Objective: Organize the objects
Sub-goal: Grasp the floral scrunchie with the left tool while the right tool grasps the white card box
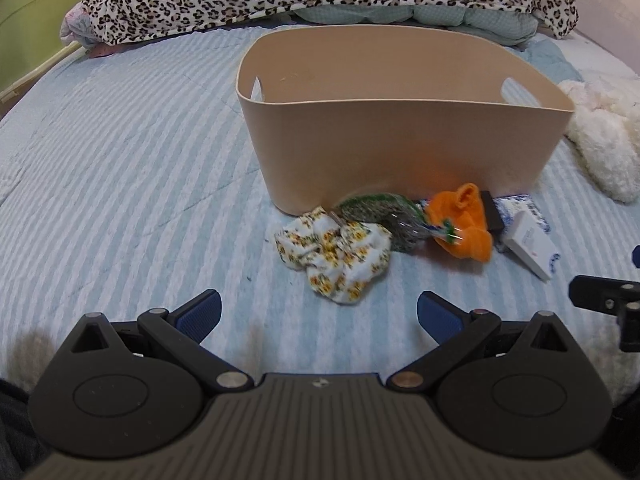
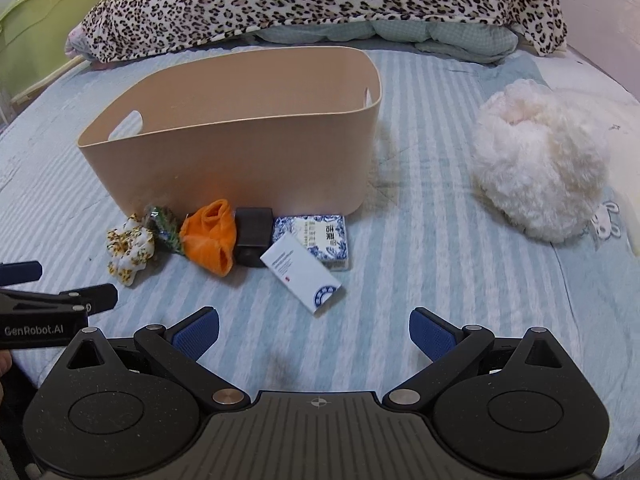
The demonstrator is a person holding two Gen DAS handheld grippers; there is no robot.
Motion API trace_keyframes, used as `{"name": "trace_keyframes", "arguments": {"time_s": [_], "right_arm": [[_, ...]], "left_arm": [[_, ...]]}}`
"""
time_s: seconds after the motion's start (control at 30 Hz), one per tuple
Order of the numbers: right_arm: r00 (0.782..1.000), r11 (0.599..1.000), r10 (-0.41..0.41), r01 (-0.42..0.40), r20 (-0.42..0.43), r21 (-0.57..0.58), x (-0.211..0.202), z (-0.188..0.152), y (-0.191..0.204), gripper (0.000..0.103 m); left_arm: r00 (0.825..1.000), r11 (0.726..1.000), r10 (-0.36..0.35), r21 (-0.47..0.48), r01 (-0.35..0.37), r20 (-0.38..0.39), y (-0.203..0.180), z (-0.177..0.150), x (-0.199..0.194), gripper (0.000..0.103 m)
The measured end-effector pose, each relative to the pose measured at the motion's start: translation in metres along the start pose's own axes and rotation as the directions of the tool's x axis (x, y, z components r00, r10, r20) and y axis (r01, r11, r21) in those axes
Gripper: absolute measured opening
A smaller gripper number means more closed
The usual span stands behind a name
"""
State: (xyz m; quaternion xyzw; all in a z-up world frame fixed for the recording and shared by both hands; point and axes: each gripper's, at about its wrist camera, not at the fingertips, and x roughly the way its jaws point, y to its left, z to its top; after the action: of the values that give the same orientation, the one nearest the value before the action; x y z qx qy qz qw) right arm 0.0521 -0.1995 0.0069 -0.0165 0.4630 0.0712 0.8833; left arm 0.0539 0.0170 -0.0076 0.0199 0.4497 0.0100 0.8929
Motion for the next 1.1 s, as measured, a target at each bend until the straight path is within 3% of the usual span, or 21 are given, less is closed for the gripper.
{"name": "trace_keyframes", "arguments": {"time_s": [0.4, 0.5, 0.57, 0.67, 0.77, 0.8, 0.93, 1.0, 1.03, 1.1], "right_arm": [[0.990, 0.999, -0.014, 0.009, -0.138, -0.039, 0.060, 0.021, -0.002, 0.103], [0.989, 0.997, -0.038, 0.027, -0.144, -0.075, 0.073, 0.025, 0.001, 0.098], [0.988, 0.995, -0.043, 0.029, -0.147, -0.095, 0.080, 0.028, 0.006, 0.097], [0.989, 0.992, -0.037, 0.019, -0.141, -0.121, 0.089, 0.029, 0.013, 0.086], [0.991, 0.990, -0.032, 0.013, -0.132, -0.144, 0.092, 0.026, 0.019, 0.078], [0.991, 0.989, -0.027, 0.008, -0.130, -0.145, 0.091, 0.025, 0.019, 0.076], [0.993, 0.991, -0.024, 0.008, -0.118, -0.133, 0.085, 0.021, 0.018, 0.051], [0.993, 0.992, -0.019, 0.005, -0.114, -0.123, 0.081, 0.019, 0.017, 0.038], [0.993, 0.993, -0.015, 0.001, -0.114, -0.118, 0.079, 0.018, 0.016, 0.030], [0.994, 0.993, -0.011, -0.001, -0.110, -0.115, 0.073, 0.016, 0.015, 0.029]], "left_arm": [[0.999, 0.999, 0.011, 0.043, -0.009, -0.044, 0.013, 0.018, 0.056, 0.103], [0.999, 0.997, -0.020, 0.068, 0.024, -0.049, 0.013, 0.017, 0.069, 0.102], [0.997, 0.995, -0.053, 0.079, 0.058, -0.054, 0.014, 0.015, 0.075, 0.093], [0.996, 0.993, -0.084, 0.075, 0.087, -0.039, 0.017, 0.016, 0.077, 0.090], [0.993, 0.990, -0.113, 0.086, 0.115, -0.026, 0.018, 0.017, 0.077, 0.079], [0.993, 0.989, -0.118, 0.089, 0.119, -0.023, 0.018, 0.016, 0.076, 0.069], [0.990, 0.986, -0.139, 0.093, 0.140, -0.010, 0.017, 0.015, 0.070, 0.035], [0.990, 0.987, -0.141, 0.079, 0.142, -0.010, 0.020, 0.014, 0.068, 0.024], [0.989, 0.987, -0.145, 0.070, 0.145, -0.011, 0.022, 0.014, 0.067, 0.022], [0.988, 0.986, -0.155, 0.052, 0.156, -0.019, 0.027, 0.014, 0.065, 0.020]]}}
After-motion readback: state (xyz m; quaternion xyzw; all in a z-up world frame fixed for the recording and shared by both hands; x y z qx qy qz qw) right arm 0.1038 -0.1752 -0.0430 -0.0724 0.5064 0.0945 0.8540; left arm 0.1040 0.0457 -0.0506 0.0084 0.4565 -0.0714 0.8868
